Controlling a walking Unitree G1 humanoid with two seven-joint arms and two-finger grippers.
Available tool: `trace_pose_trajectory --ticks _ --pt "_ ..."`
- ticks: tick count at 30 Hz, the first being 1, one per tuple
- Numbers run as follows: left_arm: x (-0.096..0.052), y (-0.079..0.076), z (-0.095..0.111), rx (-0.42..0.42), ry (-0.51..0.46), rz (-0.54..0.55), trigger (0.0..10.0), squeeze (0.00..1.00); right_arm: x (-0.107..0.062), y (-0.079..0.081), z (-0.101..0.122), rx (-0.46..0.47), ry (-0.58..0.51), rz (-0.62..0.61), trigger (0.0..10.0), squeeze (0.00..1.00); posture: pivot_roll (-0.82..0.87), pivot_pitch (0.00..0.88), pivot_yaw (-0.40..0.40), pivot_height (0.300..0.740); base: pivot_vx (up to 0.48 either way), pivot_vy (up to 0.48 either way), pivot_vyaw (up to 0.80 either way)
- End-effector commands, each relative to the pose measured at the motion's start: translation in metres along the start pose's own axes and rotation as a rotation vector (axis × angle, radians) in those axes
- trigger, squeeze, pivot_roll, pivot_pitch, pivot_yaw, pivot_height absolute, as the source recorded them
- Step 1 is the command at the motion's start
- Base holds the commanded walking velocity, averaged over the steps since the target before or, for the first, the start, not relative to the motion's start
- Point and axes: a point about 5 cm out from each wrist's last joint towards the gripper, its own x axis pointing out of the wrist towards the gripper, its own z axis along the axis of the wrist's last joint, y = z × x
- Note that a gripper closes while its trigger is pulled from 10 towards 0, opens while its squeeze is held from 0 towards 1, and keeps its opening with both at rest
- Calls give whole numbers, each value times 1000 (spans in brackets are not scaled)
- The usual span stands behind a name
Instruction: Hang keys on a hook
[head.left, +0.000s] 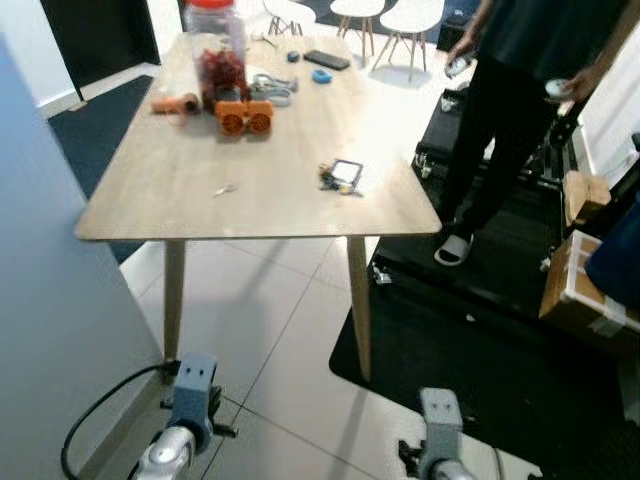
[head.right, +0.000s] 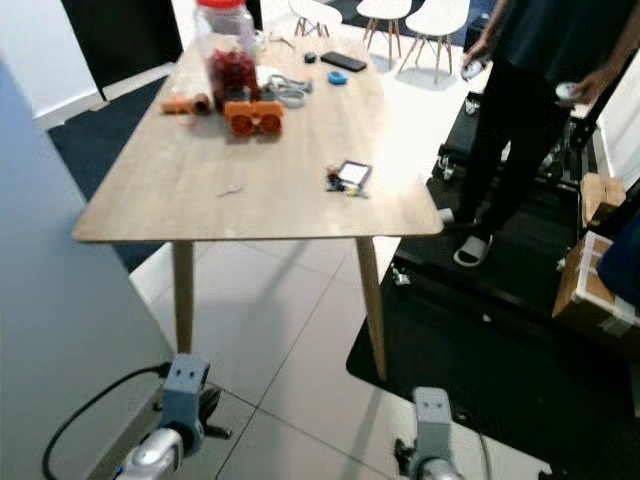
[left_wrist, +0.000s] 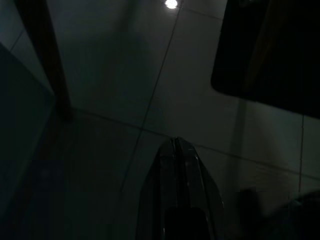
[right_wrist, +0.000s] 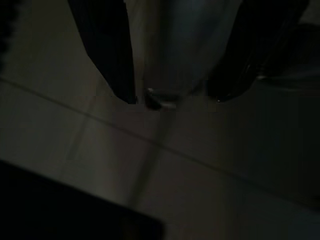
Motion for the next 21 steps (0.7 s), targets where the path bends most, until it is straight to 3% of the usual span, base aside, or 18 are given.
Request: trace_pose_trajectory --ticks 1,10,19,21 --pt "-1 -2 -3 -14 10 -4 10000 0 0 -8 2 -1 0 -24 10000 0 79 13 -50 740 0 439 0" --pt "0 -7 0 -7 -15 -48 10000 0 0 -9 4 -2 -3 -24 10000 0 73 22 -52 740 0 0 0" --pt "0 -9 -2 -19 -11 -50 10000 0 0 -9 3 1 0 -25 10000 0 76 30 -56 740 0 -464 0" --pt "0 -8 -2 -39 -14 -43 10000 0 0 -9 3 1 0 -25 10000 0 76 31 -56 740 0 0 0"
